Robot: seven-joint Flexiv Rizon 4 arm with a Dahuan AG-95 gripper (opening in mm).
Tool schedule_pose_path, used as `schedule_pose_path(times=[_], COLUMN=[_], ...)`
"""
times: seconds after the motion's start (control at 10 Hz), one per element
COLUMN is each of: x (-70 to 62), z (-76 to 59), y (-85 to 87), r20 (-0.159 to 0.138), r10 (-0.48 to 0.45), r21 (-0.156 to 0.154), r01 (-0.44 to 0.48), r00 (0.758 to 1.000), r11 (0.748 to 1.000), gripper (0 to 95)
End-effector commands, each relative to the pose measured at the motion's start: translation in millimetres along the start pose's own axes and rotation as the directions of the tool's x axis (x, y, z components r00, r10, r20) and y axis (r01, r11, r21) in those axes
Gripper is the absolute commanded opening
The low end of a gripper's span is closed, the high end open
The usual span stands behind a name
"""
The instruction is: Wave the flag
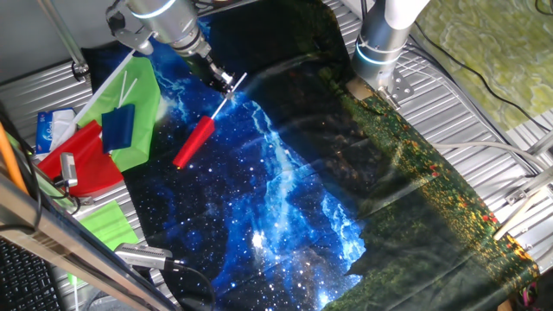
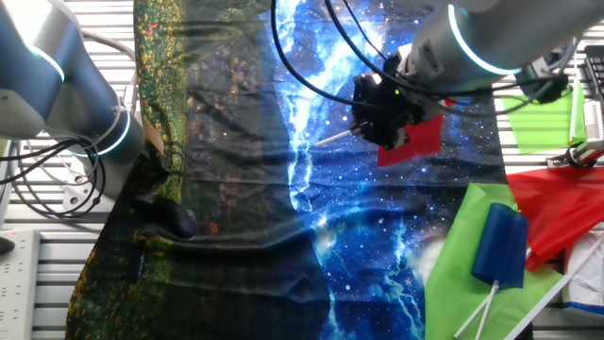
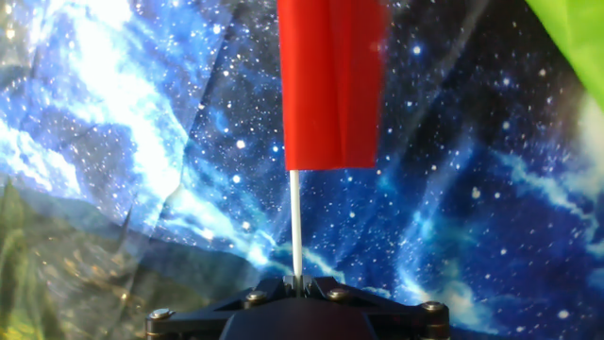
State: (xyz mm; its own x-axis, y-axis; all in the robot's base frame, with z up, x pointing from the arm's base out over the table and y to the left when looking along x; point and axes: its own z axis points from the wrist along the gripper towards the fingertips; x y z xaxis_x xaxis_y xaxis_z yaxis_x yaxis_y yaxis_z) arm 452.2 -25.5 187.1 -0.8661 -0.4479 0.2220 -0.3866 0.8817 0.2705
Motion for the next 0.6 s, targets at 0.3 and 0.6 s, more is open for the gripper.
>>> schedule_pose_path(times=[0.3,0.6], x=[0.3,0.3], z=[0.1,0.1], y=[0.5,0.5], r20=[-0.009,-0.018], r10=[-0.118,-0.105], r21=[0.049,0.065], r01=[0.118,0.106], r00=[0.993,0.994], r11=[0.992,0.992], gripper=[0.0,0.0])
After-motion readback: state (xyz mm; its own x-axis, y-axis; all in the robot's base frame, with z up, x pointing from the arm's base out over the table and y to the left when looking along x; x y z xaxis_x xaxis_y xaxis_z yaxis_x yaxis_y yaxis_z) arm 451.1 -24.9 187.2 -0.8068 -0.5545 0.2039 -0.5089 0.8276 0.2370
